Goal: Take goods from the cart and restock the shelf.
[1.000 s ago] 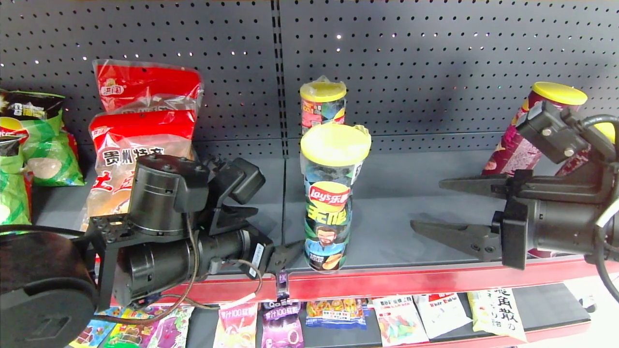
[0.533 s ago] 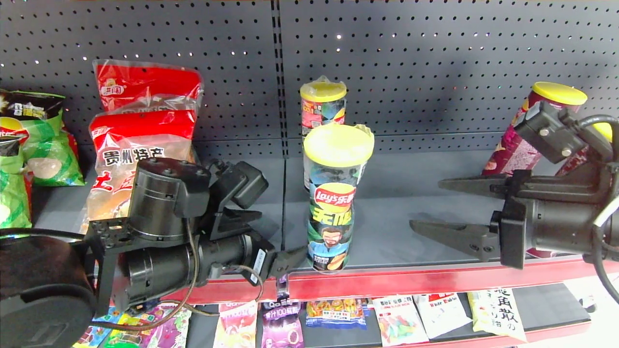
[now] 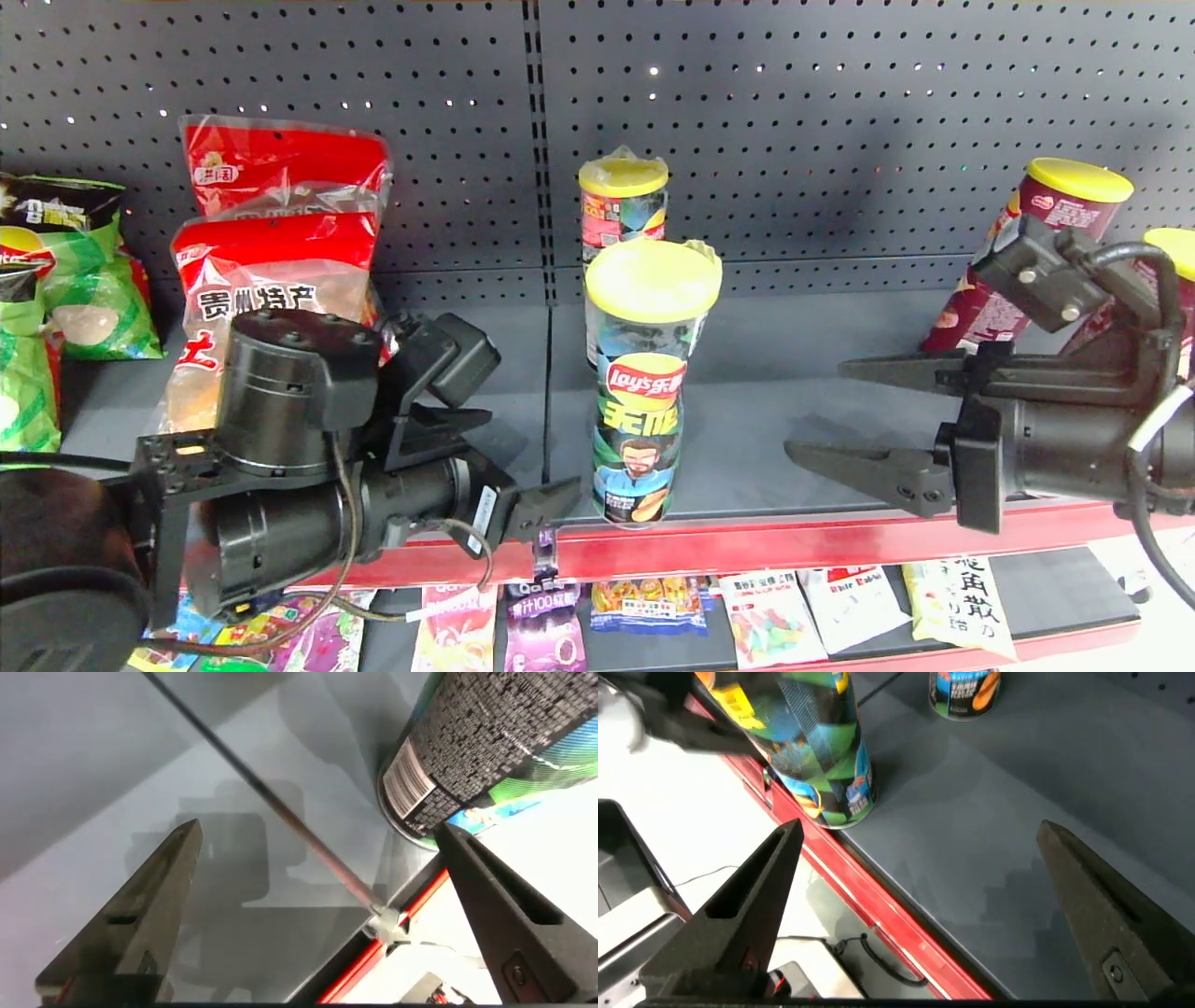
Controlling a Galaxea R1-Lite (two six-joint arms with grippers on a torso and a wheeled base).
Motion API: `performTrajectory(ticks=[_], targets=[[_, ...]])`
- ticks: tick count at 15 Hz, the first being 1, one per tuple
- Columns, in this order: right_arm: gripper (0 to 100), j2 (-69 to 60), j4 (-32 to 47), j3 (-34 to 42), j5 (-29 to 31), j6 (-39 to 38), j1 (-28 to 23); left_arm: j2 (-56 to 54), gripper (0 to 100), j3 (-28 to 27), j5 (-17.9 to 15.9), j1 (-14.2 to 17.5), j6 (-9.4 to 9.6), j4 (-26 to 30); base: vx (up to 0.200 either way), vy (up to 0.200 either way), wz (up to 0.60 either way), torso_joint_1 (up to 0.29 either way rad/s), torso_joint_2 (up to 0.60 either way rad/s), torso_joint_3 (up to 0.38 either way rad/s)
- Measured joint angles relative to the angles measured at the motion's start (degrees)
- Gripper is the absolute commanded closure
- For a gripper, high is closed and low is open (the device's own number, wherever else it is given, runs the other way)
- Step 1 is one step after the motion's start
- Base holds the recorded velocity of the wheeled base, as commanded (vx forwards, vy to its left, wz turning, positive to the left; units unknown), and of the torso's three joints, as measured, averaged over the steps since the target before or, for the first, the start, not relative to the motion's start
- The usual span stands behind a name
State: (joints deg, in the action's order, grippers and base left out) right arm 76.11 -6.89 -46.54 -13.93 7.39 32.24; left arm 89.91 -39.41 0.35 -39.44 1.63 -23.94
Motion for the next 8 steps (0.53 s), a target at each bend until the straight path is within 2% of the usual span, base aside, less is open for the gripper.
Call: performTrajectory(ticks=[5,8], targets=[[0,5.23,-0.13,0.40,0.11,0.02,3.43,-15.21,0,10.09,1.52,3.17,-0.68,2.27,0.000,0.000,0.00,0.000,0.00,0.000],[0,9.62,-0.48,-0.98,0.50,0.05,4.80,-26.84,0,13.34,1.76,5.68,-0.88,10.79,0.000,0.000,0.00,0.000,0.00,0.000]])
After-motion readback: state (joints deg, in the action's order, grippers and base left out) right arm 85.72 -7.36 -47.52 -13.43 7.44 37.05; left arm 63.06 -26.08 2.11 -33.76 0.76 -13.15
